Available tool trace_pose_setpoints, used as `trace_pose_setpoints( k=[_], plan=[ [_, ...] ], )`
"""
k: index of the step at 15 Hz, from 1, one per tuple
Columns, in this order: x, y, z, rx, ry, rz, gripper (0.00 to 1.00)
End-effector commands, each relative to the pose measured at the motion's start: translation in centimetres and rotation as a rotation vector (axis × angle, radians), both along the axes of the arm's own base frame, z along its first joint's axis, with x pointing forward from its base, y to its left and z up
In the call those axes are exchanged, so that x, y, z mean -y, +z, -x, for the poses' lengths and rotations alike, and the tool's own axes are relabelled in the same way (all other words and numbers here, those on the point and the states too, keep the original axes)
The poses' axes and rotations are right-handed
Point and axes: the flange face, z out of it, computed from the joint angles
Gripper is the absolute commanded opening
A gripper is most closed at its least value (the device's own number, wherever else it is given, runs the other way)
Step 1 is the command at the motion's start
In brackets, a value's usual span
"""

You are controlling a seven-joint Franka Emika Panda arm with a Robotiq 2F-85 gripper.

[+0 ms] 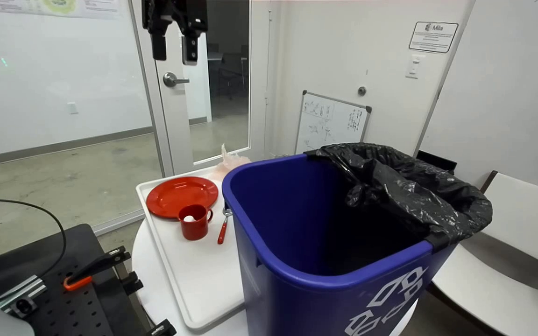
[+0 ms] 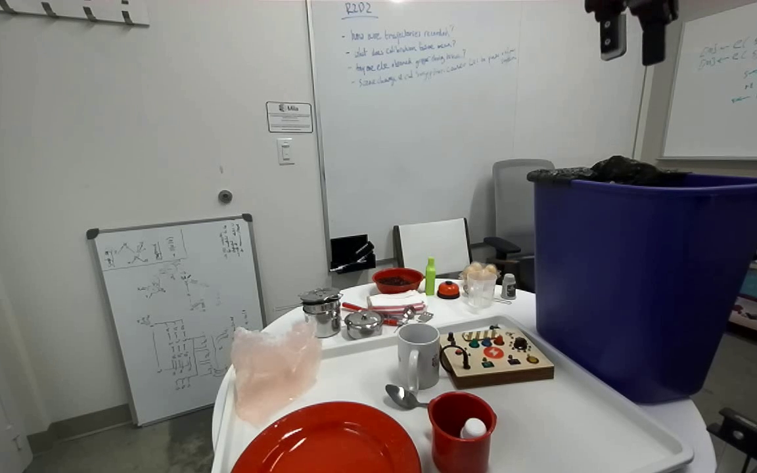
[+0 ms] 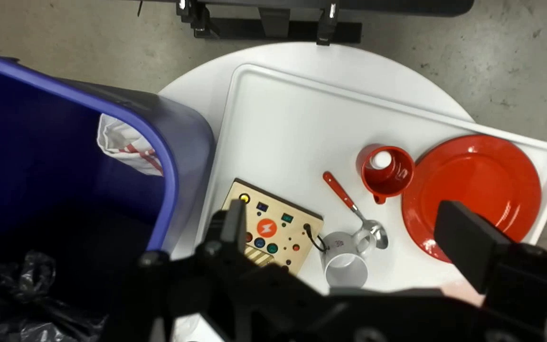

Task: Move the mug forward

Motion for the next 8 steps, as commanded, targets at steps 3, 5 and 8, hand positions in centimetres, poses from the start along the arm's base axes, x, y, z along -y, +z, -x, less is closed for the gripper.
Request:
trace_pose_setpoints(
  k=[3, 5, 8],
  plan=[
    [1.0, -2.1, -0.6, -0.083, 0.029, 0.003, 1.00],
    [1.1, -2.2, -0.6, -0.082, 0.027, 0.002, 1.00],
    [0.8, -2.1, -0.6, -0.080, 0.032, 0.004, 1.00]
  ],
)
